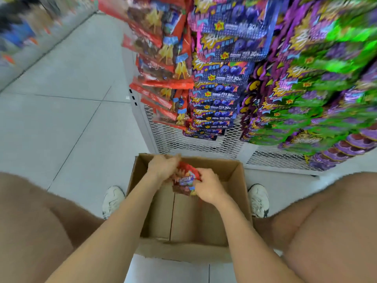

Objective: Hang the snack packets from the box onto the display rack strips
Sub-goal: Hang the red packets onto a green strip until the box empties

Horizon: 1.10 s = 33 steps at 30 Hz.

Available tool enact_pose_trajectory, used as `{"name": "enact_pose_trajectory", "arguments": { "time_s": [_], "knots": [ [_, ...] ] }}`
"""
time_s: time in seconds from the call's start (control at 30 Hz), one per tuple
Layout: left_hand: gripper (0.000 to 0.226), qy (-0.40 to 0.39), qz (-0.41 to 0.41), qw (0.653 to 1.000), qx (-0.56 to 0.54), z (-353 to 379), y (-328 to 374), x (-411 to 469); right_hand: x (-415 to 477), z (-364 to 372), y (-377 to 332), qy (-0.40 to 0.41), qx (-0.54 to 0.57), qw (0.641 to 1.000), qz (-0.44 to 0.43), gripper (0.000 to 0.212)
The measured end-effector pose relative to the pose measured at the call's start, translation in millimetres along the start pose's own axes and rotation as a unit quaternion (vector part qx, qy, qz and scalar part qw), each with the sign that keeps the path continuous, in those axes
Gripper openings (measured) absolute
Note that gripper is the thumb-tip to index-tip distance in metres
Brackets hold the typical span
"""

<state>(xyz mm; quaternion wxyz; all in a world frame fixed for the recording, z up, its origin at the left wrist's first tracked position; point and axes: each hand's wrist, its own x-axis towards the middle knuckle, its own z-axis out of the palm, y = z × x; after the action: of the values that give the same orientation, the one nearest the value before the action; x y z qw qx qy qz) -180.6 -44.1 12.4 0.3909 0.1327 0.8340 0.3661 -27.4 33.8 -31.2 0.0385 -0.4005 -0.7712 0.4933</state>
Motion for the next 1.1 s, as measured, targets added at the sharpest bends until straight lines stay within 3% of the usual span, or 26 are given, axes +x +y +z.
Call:
{"name": "enact_pose_trajectory", "arguments": {
  "time_s": [0.07,0.2,0.27,0.33,0.4,0.57,0.63,0.73,0.93,1.03,1.1],
  "knots": [
    [0.035,0.053,0.062,0.996,0.039,-17,18,-21,-8,-20,-26,-0.002,0.092,0.996,-0.003,0.032],
    [0.022,-0.070,0.081,0.982,-0.158,-41,42,-61,-28,-56,-82,-0.010,0.274,0.962,-0.014,0.029],
    [0.023,-0.084,0.122,0.966,-0.213,-51,53,-77,-40,-69,-107,0.006,0.317,0.947,-0.038,0.020],
    [0.022,-0.059,0.185,0.955,-0.222,-62,69,-94,-50,-78,-129,0.070,0.284,0.952,-0.091,0.011],
    [0.019,-0.036,0.251,0.940,-0.227,-75,89,-111,-59,-88,-152,0.172,0.206,0.950,-0.157,0.031],
    [0.016,0.021,0.381,0.893,-0.240,-120,167,-156,-86,-128,-239,0.275,0.215,0.885,-0.308,0.014],
    [0.012,0.089,0.439,0.865,-0.227,-142,205,-170,-94,-154,-275,0.314,0.197,0.857,-0.357,0.016],
    [0.023,0.144,0.511,0.819,-0.219,-172,269,-194,-97,-198,-330,0.368,0.153,0.823,-0.406,0.024],
    [0.041,0.260,0.553,0.778,-0.146,-216,383,-213,-75,-267,-429,0.446,0.165,0.754,-0.454,0.016],
    [0.027,0.271,0.535,0.793,-0.110,-228,425,-223,-69,-290,-466,0.472,0.157,0.749,-0.437,0.026],
    [0.030,0.267,0.506,0.808,-0.144,-232,442,-230,-68,-301,-487,0.477,0.164,0.758,-0.414,0.041]
  ]
}}
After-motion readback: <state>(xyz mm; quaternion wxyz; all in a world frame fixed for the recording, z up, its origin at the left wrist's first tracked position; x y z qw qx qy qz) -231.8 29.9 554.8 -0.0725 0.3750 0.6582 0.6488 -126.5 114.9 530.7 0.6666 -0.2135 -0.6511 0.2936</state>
